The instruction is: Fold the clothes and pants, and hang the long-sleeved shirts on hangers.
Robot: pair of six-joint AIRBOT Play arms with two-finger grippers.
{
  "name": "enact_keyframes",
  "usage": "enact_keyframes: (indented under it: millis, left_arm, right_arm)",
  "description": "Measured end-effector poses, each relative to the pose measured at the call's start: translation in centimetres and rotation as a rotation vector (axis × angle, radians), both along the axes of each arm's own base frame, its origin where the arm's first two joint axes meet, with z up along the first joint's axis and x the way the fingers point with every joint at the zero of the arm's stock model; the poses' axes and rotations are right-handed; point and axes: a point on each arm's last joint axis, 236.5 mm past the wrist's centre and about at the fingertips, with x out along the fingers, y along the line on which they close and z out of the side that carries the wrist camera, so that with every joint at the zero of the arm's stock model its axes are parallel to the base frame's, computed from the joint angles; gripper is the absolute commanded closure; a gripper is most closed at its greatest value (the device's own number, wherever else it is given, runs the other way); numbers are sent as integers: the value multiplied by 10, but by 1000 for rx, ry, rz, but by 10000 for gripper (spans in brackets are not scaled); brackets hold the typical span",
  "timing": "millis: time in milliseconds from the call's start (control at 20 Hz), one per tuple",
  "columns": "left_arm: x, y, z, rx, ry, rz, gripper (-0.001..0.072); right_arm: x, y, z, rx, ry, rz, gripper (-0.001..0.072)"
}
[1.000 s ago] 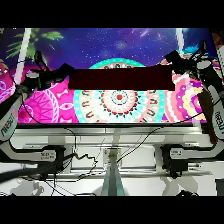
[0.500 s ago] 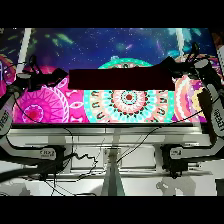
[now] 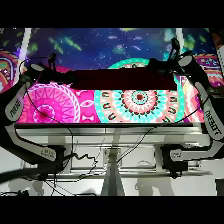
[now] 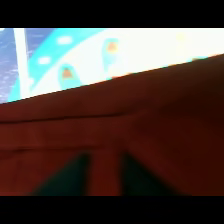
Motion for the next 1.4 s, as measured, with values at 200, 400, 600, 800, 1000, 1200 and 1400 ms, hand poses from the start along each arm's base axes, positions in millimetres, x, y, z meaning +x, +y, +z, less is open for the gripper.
enact_keyframes:
  millis: [200, 400, 600, 800, 1000, 1200, 1400]
  left_arm:
    - [3, -18, 52, -40, -59, -131, 694]
    - [-23, -16, 138, -77, -114, -271, 693]
    - [-52, -1, 218, -58, -221, -295, 693]
    - [-77, 14, 277, -6, -346, -265, 693]
    - [-91, 16, 308, 22, -423, -249, 693]
    - [-91, 2, 319, -29, -453, -263, 693]
    - [-78, -34, 306, -98, -433, -316, 693]
  right_arm:
    - [-2, 64, 12, -41, -77, 134, 699]
    - [-23, 137, 3, -20, -60, 248, 699]
    - [-62, 225, -9, 35, -24, 367, 699]
    - [-86, 299, -13, 97, -11, 418, 699]
    - [-100, 361, -3, 172, -29, 459, 699]
    - [-85, 378, 17, 200, -91, 455, 699]
    - [-41, 318, 25, 78, -116, 449, 699]
